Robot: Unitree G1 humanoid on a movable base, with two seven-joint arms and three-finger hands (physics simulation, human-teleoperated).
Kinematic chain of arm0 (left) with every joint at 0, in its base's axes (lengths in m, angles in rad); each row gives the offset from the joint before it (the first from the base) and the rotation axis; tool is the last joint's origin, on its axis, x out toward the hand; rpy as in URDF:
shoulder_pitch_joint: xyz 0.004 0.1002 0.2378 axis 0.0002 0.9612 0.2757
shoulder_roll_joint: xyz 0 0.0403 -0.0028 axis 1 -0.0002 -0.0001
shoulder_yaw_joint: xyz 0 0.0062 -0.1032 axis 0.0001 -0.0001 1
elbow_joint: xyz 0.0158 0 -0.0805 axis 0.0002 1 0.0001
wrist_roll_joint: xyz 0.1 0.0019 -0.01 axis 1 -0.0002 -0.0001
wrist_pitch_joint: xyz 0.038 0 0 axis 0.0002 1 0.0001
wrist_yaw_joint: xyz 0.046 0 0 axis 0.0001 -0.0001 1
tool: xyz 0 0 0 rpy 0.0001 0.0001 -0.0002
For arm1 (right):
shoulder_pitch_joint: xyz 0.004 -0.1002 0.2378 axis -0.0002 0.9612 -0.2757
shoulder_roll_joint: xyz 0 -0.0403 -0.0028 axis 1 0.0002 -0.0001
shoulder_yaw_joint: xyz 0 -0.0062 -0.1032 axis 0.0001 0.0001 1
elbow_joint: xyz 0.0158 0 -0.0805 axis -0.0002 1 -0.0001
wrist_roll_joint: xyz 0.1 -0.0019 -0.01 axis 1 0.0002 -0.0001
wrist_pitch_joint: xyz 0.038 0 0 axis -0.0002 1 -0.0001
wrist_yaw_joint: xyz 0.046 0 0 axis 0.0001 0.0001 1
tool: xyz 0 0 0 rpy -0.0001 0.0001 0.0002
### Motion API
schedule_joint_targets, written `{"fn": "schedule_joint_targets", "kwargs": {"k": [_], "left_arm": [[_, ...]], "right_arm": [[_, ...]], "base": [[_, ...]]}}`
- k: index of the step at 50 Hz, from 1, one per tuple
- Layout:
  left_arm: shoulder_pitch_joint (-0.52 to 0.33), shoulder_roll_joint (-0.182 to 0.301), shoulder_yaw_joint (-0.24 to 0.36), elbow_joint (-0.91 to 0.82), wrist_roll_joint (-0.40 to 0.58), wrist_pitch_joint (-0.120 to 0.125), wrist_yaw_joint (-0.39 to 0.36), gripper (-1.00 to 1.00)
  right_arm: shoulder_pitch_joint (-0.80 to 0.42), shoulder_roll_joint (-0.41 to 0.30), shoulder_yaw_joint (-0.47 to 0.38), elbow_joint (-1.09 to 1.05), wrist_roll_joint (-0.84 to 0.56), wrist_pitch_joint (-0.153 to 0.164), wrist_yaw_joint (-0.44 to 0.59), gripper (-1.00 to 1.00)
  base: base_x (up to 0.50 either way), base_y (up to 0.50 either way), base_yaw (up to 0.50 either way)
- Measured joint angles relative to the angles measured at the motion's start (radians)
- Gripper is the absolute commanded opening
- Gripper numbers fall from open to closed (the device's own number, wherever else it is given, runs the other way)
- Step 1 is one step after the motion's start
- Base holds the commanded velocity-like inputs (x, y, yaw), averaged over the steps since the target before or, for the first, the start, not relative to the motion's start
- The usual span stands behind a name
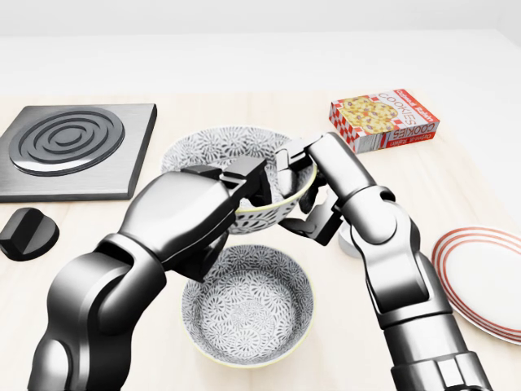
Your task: Pick the akita bowl from table center and place it on the plate.
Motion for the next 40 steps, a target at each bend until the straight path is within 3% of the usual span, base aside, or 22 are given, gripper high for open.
{"fn": "schedule_joint_targets", "kwargs": {"k": [4,7,10,14,23,24,25,29,34,40], "left_arm": [[-0.003,0.001,0.006,-0.003,-0.006,-0.001,0.000,-0.60],[-0.006,0.001,0.010,-0.005,-0.011,-0.001,0.000,-0.48],[-0.012,0.001,0.015,-0.004,-0.014,-0.001,0.008,-0.13],[-0.016,0.005,0.021,0.003,-0.007,-0.001,0.009,0.08],[-0.022,0.010,0.024,0.004,-0.008,-0.001,0.008,0.25],[-0.023,0.010,0.025,0.004,-0.009,-0.001,0.008,0.30],[-0.024,0.011,0.025,0.005,-0.010,-0.001,0.008,0.48],[-0.032,0.014,0.030,0.011,-0.011,0.001,0.010,0.62],[-0.048,0.020,0.040,0.012,-0.018,0.011,0.010,0.62],[-0.077,0.028,0.057,-0.008,-0.029,0.043,0.000,0.67]], "right_arm": [[0.002,0.000,-0.002,0.008,-0.009,0.000,-0.003,-1.00],[0.002,-0.001,-0.002,0.015,-0.015,0.000,-0.004,-1.00],[0.004,0.000,0.004,0.018,-0.013,0.000,0.000,-1.00],[0.004,-0.001,0.001,0.019,-0.015,0.000,0.005,-1.00],[0.002,-0.005,0.000,0.019,-0.005,0.000,0.012,-1.00],[0.001,-0.006,-0.001,0.019,-0.004,0.000,0.012,-1.00],[0.001,-0.006,-0.001,0.019,-0.003,0.000,0.011,-1.00],[0.003,-0.009,-0.005,0.017,-0.004,0.000,0.013,-1.00],[0.005,-0.013,-0.007,0.019,-0.005,0.000,0.015,-1.00],[0.008,-0.020,-0.012,0.025,-0.008,0.000,0.017,-1.00]], "base": [[0.00,0.00,0.00],[0.00,0.00,0.00],[0.00,0.00,0.00],[0.00,0.00,0.00],[0.00,0.00,0.00],[0.00,0.00,0.00],[0.00,0.00,0.00],[0.00,0.00,0.00],[0.00,0.00,0.00],[0.00,0.00,0.00]]}}
